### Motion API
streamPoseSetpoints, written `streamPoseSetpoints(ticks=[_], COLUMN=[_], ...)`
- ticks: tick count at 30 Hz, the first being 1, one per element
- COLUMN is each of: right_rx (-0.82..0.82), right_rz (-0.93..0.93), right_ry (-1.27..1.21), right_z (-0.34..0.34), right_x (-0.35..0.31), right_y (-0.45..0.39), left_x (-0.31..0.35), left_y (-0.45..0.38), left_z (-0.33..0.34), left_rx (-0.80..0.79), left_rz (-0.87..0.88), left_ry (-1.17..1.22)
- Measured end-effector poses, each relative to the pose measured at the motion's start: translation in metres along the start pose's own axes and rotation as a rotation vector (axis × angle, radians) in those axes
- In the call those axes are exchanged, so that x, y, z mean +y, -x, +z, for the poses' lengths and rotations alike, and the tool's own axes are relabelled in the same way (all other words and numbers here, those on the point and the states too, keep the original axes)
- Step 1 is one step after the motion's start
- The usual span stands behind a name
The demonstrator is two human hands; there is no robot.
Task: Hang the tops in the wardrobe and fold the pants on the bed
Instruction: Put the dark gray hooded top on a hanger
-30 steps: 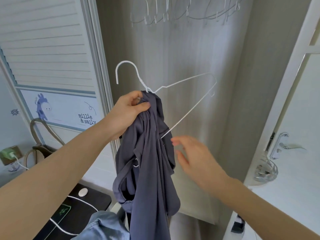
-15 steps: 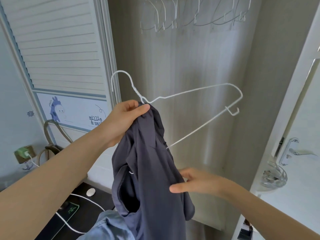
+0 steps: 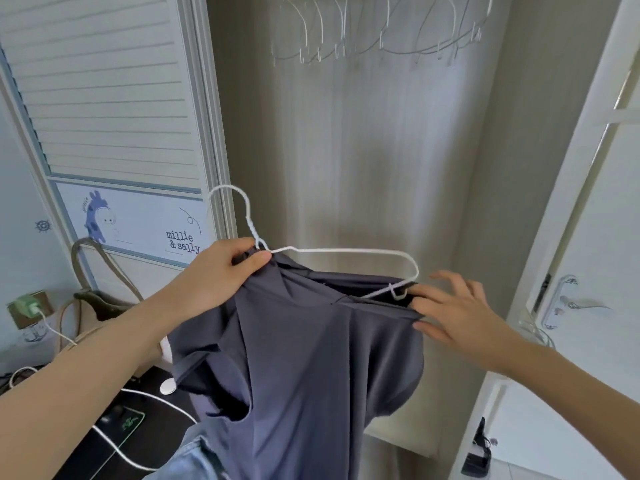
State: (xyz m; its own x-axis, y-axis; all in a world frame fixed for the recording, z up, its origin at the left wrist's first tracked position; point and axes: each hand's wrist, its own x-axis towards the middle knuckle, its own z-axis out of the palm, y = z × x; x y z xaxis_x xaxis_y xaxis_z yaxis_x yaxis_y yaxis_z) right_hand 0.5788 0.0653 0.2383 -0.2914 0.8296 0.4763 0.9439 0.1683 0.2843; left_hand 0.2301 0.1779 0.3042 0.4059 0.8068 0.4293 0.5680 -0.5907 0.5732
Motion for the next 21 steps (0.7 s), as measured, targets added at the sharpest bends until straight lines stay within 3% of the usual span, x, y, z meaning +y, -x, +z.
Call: streamPoseSetpoints(ticks=[7, 13, 15, 18, 21], right_rx=[0.051, 0.084, 0.069, -0.196, -0.329], right_rz=[-0.024, -0.139, 0.032, 0.365, 0.282], right_ry=[0.025, -0.555, -0.565, -0.472, -0.625], right_z=[-0.031, -0.058, -0.059, -0.062, -0.056], right_x=[0.004, -0.049, -0.039, -0.01, -0.008], right_y=[-0.018, -0.052, -0.052, -0.048, -0.048], left_x=[0.001, 0.034, 0.036, 0.031, 0.032], left_y=[0.005, -0.005, -0.005, -0.002, -0.001], left_z=[0.02, 0.048, 0.042, 0.029, 0.026], left_rx=[-0.151, -0.107, -0.111, -0.124, -0.155], left_rz=[0.002, 0.058, 0.061, 0.019, 0.029], left_ry=[-0.148, 0.063, 0.208, 0.381, 0.419])
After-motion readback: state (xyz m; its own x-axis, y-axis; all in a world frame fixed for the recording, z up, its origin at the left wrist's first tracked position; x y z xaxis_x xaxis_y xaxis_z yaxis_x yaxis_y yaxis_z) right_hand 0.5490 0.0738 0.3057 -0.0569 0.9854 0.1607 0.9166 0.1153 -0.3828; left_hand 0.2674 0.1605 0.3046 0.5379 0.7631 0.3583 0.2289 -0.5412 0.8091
